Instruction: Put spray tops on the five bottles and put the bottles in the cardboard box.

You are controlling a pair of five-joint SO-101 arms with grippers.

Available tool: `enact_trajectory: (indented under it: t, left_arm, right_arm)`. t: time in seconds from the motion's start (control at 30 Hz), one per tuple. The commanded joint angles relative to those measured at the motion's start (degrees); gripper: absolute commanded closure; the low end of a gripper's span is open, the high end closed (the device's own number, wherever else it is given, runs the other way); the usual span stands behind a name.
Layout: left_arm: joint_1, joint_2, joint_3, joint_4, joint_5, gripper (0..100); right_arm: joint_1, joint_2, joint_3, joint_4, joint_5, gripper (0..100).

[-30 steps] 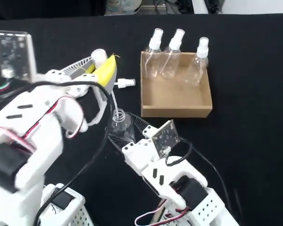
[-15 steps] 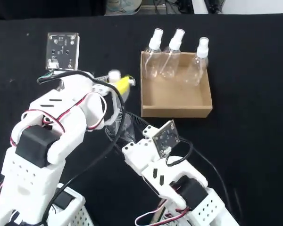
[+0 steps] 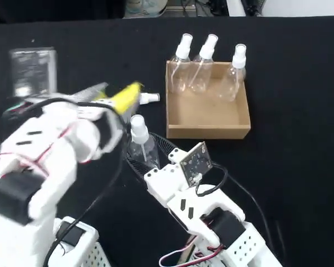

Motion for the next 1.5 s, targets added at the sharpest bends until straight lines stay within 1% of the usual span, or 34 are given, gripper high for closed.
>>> enact_trajectory:
  t: [0.0, 0.13, 0.2, 0.27, 0.33, 0.43, 0.53, 0.6, 0.7, 0.8, 0.87, 0.93, 1.03, 1.07, 1.13, 1.3, 1.47]
  left_arm:
    - [-3.2, -1.1, 5.6, -1.8, -8.2, 80]
    - [1.8, -1.5, 12.3, -0.9, -11.4, 80]
    - [5.2, -1.7, 13.1, -0.7, -11.8, 80]
    - [5.8, -1.7, 11.6, -0.7, -11.8, 80]
    - [2.9, -1.7, 8.8, -1.1, -11.8, 81]
    - [-3.6, -1.1, 4.2, -1.9, -11.8, 81]
    - [-9.1, -1.1, 2.4, -3.1, -11.8, 81]
    - [-12.6, -1.1, 4.0, -3.3, -11.8, 81]
    - [-17.1, -1.1, 11.1, -3.6, -11.3, 81]
    - [-18.2, -1.6, 22.2, -5.3, -11.3, 81]
    - [-18.2, -1.6, 30.3, -10.2, -11.3, 81]
    - [-18.6, -1.6, 38.4, -18.5, -11.3, 81]
    - [-18.1, -1.6, 50.5, -32.9, -11.3, 81]
    - [-17.9, -1.6, 53.6, -36.7, -11.3, 81]
    - [-18.1, -1.6, 57.7, -41.6, -11.3, 81]
    - [-18.9, -1.6, 61.4, -43.1, -11.2, 81]
    - [-18.9, -1.6, 62.2, -43.2, -5.1, 81]
  right_arm:
    - [-0.3, -1.3, -0.3, -1.2, 0.0, 98.2]
    - [-0.3, -1.2, -0.3, -1.5, 0.0, 98.2]
    - [-0.3, -1.2, -0.3, -1.5, 0.0, 98.2]
    - [-0.3, -1.2, -0.3, -1.3, 0.0, 98.2]
    - [-0.3, -1.2, -0.3, -1.2, 0.0, 98.2]
    - [-0.3, -0.9, -0.3, -1.1, 0.0, 98.2]
    - [0.5, -1.2, -0.7, -1.1, 0.1, 98.2]
    - [4.0, -1.4, -1.7, -1.0, 0.1, 98.2]
    - [11.5, -0.8, -7.0, 3.6, 0.1, 98.2]
    - [19.3, -0.7, -12.3, 6.9, -0.2, 98.2]
    - [24.5, -0.4, -14.1, 6.2, -0.4, 98.2]
    - [28.0, 1.8, -15.2, 4.5, -0.4, 98.2]
    - [29.9, 9.4, -16.7, 0.1, -0.4, 98.2]
    - [30.0, 12.5, -17.3, -1.8, -0.4, 98.2]
    - [30.0, 19.5, -18.4, -6.8, -0.4, 98.2]
    - [30.2, 34.5, -18.3, -19.1, 0.0, 98.2]
    - [29.9, 45.9, -18.2, -31.6, -0.4, 98.2]
